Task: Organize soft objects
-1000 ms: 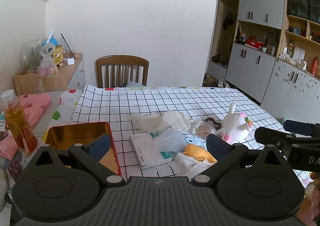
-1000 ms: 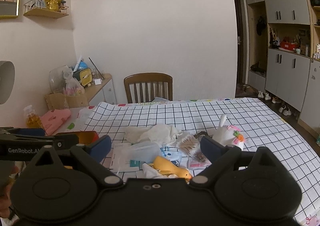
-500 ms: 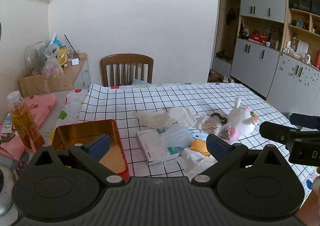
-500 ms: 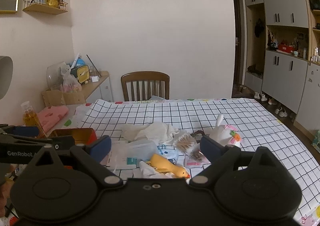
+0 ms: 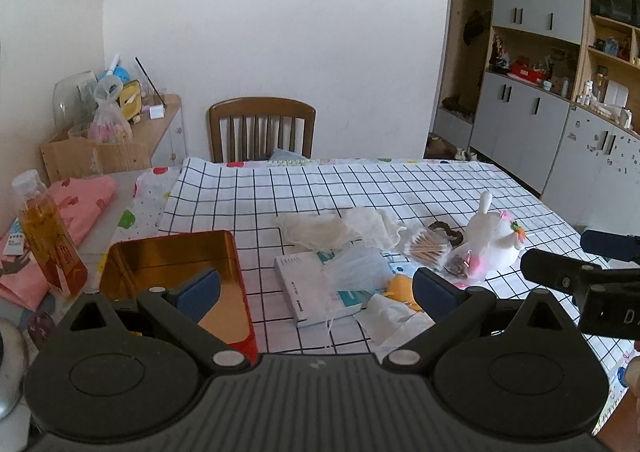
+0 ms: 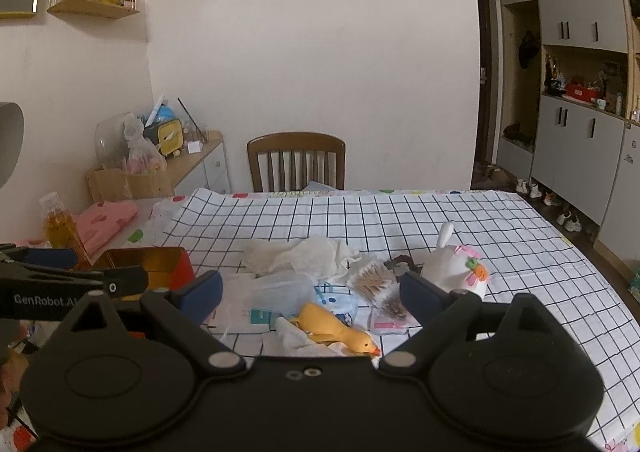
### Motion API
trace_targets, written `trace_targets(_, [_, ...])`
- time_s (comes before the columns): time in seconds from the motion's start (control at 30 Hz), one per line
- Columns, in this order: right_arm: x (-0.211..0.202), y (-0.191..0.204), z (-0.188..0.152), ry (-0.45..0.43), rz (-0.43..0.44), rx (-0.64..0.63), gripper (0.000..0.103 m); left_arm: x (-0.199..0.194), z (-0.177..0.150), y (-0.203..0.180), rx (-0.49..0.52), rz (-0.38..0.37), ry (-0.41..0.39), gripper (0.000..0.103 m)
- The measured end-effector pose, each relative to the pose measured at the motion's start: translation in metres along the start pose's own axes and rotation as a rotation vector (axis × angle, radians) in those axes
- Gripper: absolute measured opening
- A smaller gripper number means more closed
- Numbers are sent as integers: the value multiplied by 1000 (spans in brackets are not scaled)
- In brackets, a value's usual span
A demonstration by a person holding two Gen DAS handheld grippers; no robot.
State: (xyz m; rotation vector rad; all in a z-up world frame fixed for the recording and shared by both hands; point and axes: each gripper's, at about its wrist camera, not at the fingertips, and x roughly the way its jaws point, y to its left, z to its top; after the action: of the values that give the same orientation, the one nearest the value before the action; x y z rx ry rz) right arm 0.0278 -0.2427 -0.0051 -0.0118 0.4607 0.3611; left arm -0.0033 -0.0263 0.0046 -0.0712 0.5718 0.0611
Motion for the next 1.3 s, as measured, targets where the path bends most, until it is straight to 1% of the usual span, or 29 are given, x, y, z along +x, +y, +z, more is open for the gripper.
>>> trace_targets(0.2, [27,-23,-6,62,16,-20,93,30,-3,-13,-13,11,60,103])
trace_targets(0.4, [63,-53,-16,125,44,-60,84,63,-10,-35,-16,17,116,103])
trace_targets(0.53, [85,-68,-17,163,97,-91,79,83,-19,-54,26,7,144,103])
trace_targets(0.67, [109,-78,-13,216,183,-148,78,101,-29,-69,46,-6,169,103])
trace_targets(0.7, [116,-79,-13,233,207,-160,77,106,-31,-72,43,-12,175,103])
trace_targets(0.77, [127,-80,-12,262,239,-190,70,114,-34,-77,33,-20,192,103])
trace_targets(0.97, [158,-77,-12,331,308,-255,69,139,-44,-90,35,-19,234,102])
trace_targets(1.03, [167,-76,-13,353,328,-276,69,149,-47,-92,27,-21,260,102])
trace_targets(1.17, [186,-73,-20,410,373,-283,62,166,-52,-90,-14,-37,302,102])
trace_targets(1.23, [194,-72,-21,433,386,-282,57,172,-54,-91,-26,-47,315,99])
trace_targets(1.3, [199,-69,-22,441,397,-296,56,178,-56,-93,-22,-49,328,95])
